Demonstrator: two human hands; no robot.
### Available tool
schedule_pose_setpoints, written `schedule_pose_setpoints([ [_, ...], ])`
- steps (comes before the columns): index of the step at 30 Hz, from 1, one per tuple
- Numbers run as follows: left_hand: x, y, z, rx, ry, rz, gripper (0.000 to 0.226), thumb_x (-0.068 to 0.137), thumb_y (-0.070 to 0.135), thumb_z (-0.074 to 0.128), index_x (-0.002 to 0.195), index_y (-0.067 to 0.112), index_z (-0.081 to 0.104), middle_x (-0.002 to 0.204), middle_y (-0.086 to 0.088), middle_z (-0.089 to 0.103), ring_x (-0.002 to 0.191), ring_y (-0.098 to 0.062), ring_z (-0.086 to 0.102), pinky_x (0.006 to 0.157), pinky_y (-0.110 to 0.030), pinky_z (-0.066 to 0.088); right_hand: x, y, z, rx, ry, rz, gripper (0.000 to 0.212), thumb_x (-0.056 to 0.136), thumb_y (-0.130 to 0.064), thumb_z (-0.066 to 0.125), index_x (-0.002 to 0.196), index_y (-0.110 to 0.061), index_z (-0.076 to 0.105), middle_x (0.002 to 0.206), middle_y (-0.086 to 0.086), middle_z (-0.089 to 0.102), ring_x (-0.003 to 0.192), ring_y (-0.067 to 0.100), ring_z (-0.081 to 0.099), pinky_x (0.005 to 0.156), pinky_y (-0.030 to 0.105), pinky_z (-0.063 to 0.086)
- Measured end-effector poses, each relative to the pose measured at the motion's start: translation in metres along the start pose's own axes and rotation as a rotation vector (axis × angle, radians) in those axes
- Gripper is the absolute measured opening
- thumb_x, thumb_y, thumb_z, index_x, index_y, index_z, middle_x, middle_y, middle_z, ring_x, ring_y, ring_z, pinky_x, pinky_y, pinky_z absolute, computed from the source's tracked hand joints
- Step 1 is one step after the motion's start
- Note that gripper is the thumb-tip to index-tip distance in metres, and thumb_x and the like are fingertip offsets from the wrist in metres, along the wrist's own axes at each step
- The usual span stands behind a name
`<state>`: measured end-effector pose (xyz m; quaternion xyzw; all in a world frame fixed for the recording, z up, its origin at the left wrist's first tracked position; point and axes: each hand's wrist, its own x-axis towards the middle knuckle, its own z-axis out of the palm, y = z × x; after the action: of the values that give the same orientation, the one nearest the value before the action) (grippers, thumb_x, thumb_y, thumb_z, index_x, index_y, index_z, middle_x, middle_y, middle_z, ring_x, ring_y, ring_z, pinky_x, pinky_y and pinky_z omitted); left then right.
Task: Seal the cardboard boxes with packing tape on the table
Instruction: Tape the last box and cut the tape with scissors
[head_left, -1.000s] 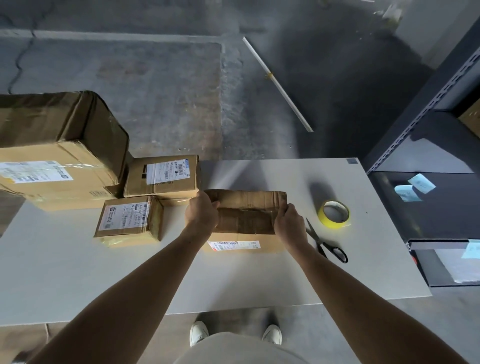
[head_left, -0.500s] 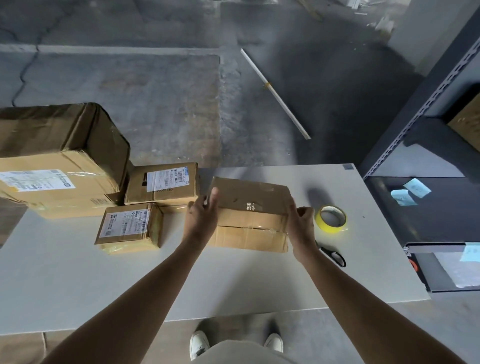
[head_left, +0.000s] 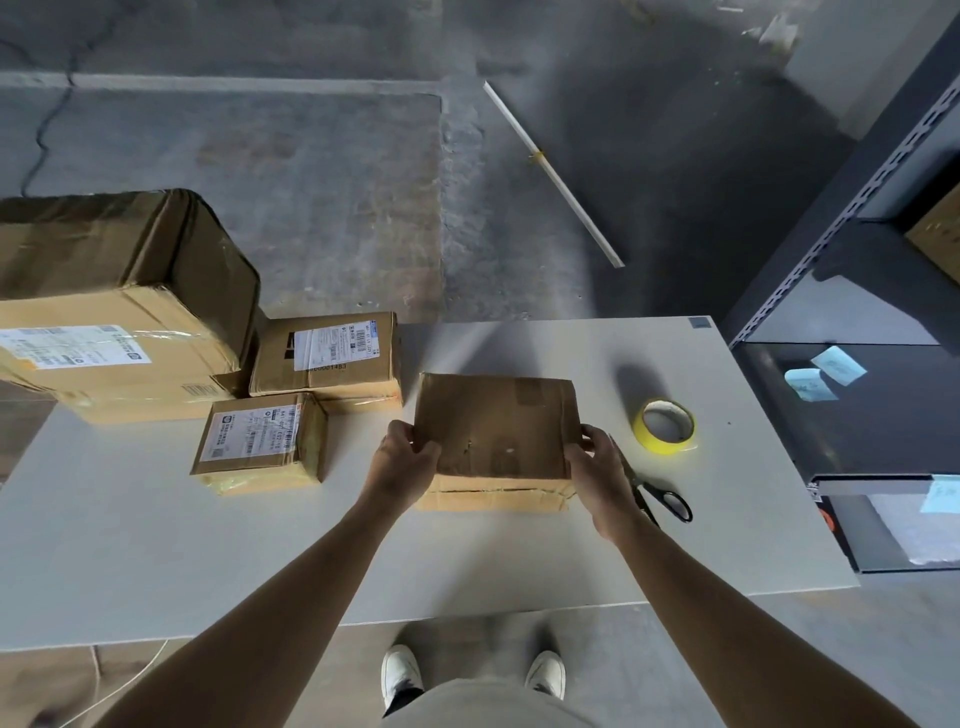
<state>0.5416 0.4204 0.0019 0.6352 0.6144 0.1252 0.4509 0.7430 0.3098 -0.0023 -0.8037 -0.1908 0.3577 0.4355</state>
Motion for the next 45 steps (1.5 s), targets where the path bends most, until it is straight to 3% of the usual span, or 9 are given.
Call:
schedule_pose_setpoints([
  [7, 0.001, -0.002, 0.002, 0.026, 0.038, 0.051, 0.046, 0.098, 0.04, 0.052, 0.132, 0.011, 0.042, 0.125, -0.008, 0.056, 0.086, -0.014, 0.055, 0.055, -0.015, 0.038, 0.011, 0.001, -0.003, -0.03, -0.016, 0.017, 0.04, 0.095, -0.021, 0.053, 0.135, -0.015, 0.048, 0.124, 0.008, 0.058, 0.099, 0.02, 0.06, 0.065, 0.026, 0.046],
  [13, 0.019, 0.003, -0.006, 0.099, 0.028, 0.037, 0.07, 0.097, 0.058, 0.043, 0.145, 0.008, 0.035, 0.144, -0.018, 0.046, 0.127, -0.035, 0.049, 0.102, -0.047, 0.045, 0.02, -0.006, -0.002, -0.082, -0.018, 0.023, 0.055, 0.098, -0.044, 0.054, 0.143, -0.015, 0.042, 0.128, 0.006, 0.058, 0.103, 0.02, 0.057, 0.065, 0.026, 0.042],
  [20, 0.03, 0.018, -0.003, 0.088, -0.087, 0.0, 0.057, 0.103, 0.046, 0.038, 0.145, 0.008, 0.037, 0.134, -0.014, 0.057, 0.114, -0.03, 0.058, 0.086, -0.038, 0.051, 0.032, -0.009, -0.004, -0.141, -0.082, 0.101, 0.063, 0.098, -0.054, 0.048, 0.148, -0.015, 0.041, 0.147, 0.006, 0.047, 0.13, 0.027, 0.048, 0.094, 0.032, 0.041],
  [27, 0.037, 0.018, -0.001, 0.027, -0.089, -0.004, 0.049, 0.103, 0.034, 0.047, 0.142, 0.007, 0.04, 0.13, -0.011, 0.057, 0.101, -0.021, 0.052, 0.083, -0.033, 0.046, 0.035, -0.007, -0.006, -0.095, -0.129, 0.121, 0.047, 0.102, -0.04, 0.047, 0.14, -0.014, 0.053, 0.136, 0.004, 0.057, 0.112, 0.02, 0.052, 0.087, 0.03, 0.04],
  [32, 0.031, 0.019, -0.006, -0.085, -0.077, 0.018, 0.048, 0.098, 0.026, 0.057, 0.14, 0.013, 0.039, 0.119, -0.006, 0.058, 0.093, -0.019, 0.056, 0.066, -0.024, 0.043, 0.029, -0.02, -0.008, 0.001, -0.051, 0.071, 0.033, 0.094, -0.025, 0.051, 0.125, -0.018, 0.059, 0.098, -0.008, 0.059, 0.087, 0.01, 0.054, 0.066, 0.027, 0.042],
  [34, 0.028, 0.022, -0.012, -0.102, -0.055, 0.062, 0.052, 0.096, 0.028, 0.061, 0.141, 0.014, 0.04, 0.123, -0.005, 0.057, 0.1, -0.021, 0.055, 0.068, -0.024, 0.041, 0.026, -0.024, -0.01, 0.052, -0.043, 0.049, 0.024, 0.094, -0.036, 0.055, 0.106, -0.016, 0.06, 0.084, -0.006, 0.055, 0.077, 0.016, 0.05, 0.064, 0.029, 0.037],
  [36, 0.028, 0.025, -0.019, -0.127, -0.034, 0.102, 0.061, 0.09, 0.049, 0.062, 0.138, 0.016, 0.044, 0.129, -0.006, 0.054, 0.111, -0.025, 0.054, 0.078, -0.03, 0.046, 0.022, -0.03, -0.011, 0.114, -0.051, -0.003, 0.054, 0.084, -0.068, 0.055, 0.081, -0.014, 0.046, 0.073, 0.008, 0.034, 0.071, 0.025, 0.034, 0.065, 0.037, 0.028],
  [39, 0.027, 0.028, -0.024, -0.13, -0.02, 0.127, 0.087, 0.075, 0.081, 0.05, 0.132, 0.015, 0.051, 0.134, -0.011, 0.054, 0.123, -0.031, 0.052, 0.1, -0.046, 0.046, 0.023, -0.033, -0.009, 0.18, -0.02, -0.018, 0.079, 0.065, -0.096, 0.046, 0.082, -0.019, 0.04, 0.077, 0.005, 0.03, 0.071, 0.021, 0.032, 0.068, 0.037, 0.03],
  [45, 0.019, 0.024, -0.023, -0.218, 0.026, 0.151, 0.081, 0.075, 0.088, 0.04, 0.121, 0.025, 0.062, 0.113, -0.006, 0.062, 0.101, -0.021, 0.058, 0.073, -0.031, 0.043, 0.023, -0.023, -0.008, 0.281, 0.015, 0.029, 0.077, 0.059, -0.095, 0.056, 0.083, -0.023, 0.041, 0.074, -0.005, 0.044, 0.069, 0.015, 0.041, 0.072, 0.037, 0.038],
])
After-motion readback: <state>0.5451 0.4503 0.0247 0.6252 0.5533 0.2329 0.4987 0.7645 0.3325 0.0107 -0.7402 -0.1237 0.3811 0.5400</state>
